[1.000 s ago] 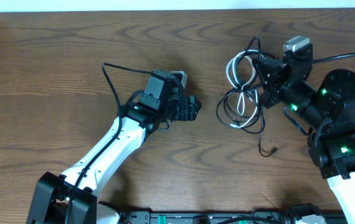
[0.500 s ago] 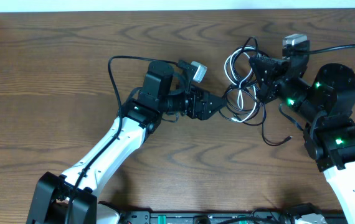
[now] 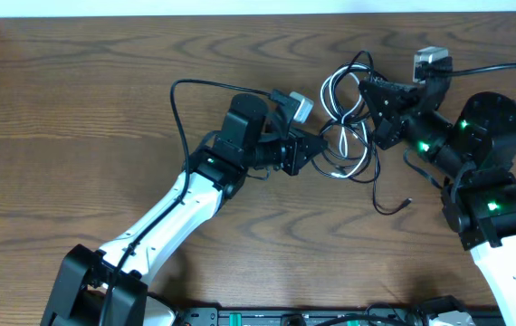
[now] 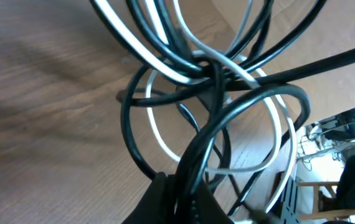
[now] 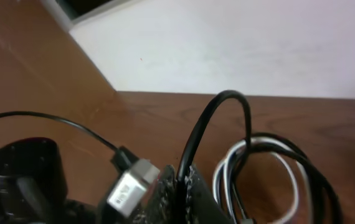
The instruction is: Untangle cables
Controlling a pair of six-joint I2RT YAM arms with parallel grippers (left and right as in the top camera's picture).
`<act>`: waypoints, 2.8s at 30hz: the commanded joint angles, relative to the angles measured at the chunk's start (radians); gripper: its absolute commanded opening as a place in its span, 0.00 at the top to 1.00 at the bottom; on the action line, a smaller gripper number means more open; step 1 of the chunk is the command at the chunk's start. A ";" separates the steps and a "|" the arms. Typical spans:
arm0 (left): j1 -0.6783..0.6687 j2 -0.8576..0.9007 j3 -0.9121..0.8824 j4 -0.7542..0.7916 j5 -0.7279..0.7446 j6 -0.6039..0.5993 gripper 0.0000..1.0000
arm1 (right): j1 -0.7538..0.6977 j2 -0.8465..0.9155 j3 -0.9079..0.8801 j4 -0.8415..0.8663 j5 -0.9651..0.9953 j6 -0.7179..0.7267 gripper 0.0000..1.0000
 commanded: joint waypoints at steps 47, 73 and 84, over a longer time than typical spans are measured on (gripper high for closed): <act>0.273 -0.186 0.010 -0.116 0.602 -0.031 0.93 | 0.067 0.551 0.011 -0.193 -0.137 -0.428 0.99; 0.692 -0.328 0.010 -0.369 -0.530 -0.108 0.92 | -0.433 0.502 0.013 -0.270 -0.059 -0.247 0.91; 0.662 -0.325 0.010 -0.554 -0.302 -0.087 0.14 | -0.430 0.466 0.012 -0.246 -0.423 -0.294 0.67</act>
